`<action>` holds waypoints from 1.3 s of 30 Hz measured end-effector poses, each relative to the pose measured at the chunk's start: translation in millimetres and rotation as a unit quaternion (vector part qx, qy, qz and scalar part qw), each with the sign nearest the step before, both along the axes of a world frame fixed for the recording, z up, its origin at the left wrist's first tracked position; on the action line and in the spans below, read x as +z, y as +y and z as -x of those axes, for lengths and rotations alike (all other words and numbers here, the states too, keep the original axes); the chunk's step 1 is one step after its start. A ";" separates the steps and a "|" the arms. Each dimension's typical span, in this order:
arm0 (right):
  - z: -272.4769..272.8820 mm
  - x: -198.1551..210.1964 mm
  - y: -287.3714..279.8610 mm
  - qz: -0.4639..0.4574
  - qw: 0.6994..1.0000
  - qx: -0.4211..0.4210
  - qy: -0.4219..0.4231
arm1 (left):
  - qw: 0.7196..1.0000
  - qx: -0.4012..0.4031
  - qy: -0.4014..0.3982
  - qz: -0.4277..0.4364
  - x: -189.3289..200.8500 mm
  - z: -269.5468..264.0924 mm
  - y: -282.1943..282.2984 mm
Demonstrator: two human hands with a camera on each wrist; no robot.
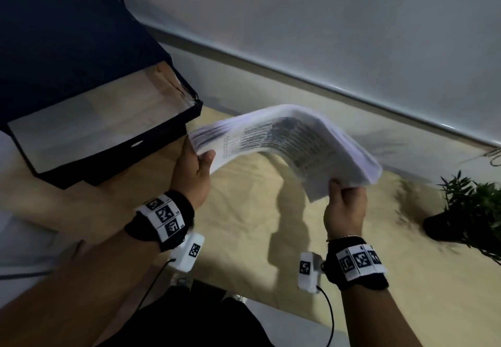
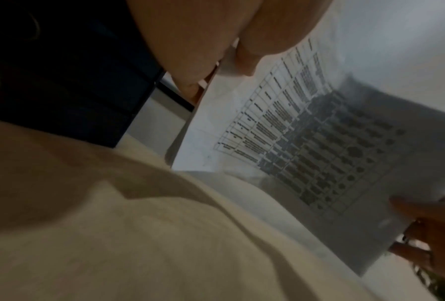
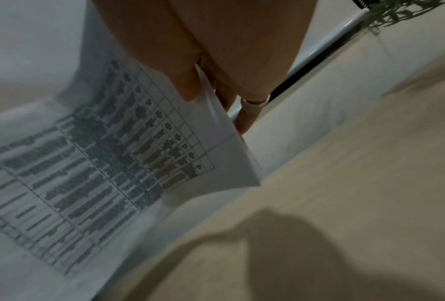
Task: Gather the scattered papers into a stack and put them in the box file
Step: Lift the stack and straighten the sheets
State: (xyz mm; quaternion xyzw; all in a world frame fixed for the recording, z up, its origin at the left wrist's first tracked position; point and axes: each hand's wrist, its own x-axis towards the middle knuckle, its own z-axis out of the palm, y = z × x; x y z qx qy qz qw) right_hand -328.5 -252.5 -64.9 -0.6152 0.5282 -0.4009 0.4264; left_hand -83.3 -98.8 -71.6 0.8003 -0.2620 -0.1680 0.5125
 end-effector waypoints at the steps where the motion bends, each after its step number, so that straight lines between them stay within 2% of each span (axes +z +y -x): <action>1: 2.0 -8.0 3.2 -0.006 1.000 0.003 0.028 | 1.000 -0.010 -0.003 -0.026 -6.3 0.1 1.7; 3: 4.0 -27.3 9.0 -0.051 0.995 0.011 0.083 | 0.996 -0.043 0.010 -0.072 -19.5 0.4 5.4; 5: 4.3 -43.8 8.0 -0.083 0.989 0.014 0.120 | 0.994 -0.067 0.033 -0.076 -26.6 -0.1 6.5; 10: 1.9 -43.5 1.9 -0.073 0.991 -0.002 0.111 | 0.996 -0.041 0.035 -0.065 -27.4 1.0 -2.4; 14: -1.4 -51.1 7.7 -0.110 0.987 -0.006 0.114 | 0.995 -0.038 0.029 -0.083 -34.3 -1.4 -3.9; 16: -3.8 -39.2 3.0 -0.102 0.992 -0.007 0.080 | 0.997 -0.009 0.028 -0.070 -25.6 -11.3 -8.6; 18: -2.8 -25.1 -3.1 -0.080 0.993 0.006 0.090 | 0.998 0.004 0.031 -0.061 -20.6 -23.2 -12.8; 20: 0.6 -35.1 -6.2 -0.098 0.982 0.036 0.159 | 0.990 -0.012 0.053 -0.127 -29.8 -31.6 -10.9; 23: 5.6 -71.5 2.0 -0.207 0.935 0.103 0.270 | 0.938 -0.059 0.111 -0.324 -54.5 -29.3 -1.1; 24: 8.1 -80.1 6.1 -0.228 0.923 0.115 0.290 | 0.924 -0.059 0.114 -0.361 -58.7 -26.6 2.1; 25: 9.1 -85.2 9.1 -0.234 0.917 0.117 0.300 | 0.922 -0.047 0.108 -0.370 -61.8 -26.0 4.9; 31: 0.7 -85.0 20.0 -0.249 0.912 0.093 0.313 | 0.930 -0.016 0.063 -0.361 -67.1 -8.3 7.5; 36: 8.9 -86.8 13.1 -0.242 0.931 0.074 0.263 | 0.937 0.029 0.084 -0.338 -54.7 -8.0 12.1; 39: 18.2 -81.7 10.1 -0.244 0.943 0.082 0.211 | 0.950 0.019 0.082 -0.300 -30.4 2.5 8.8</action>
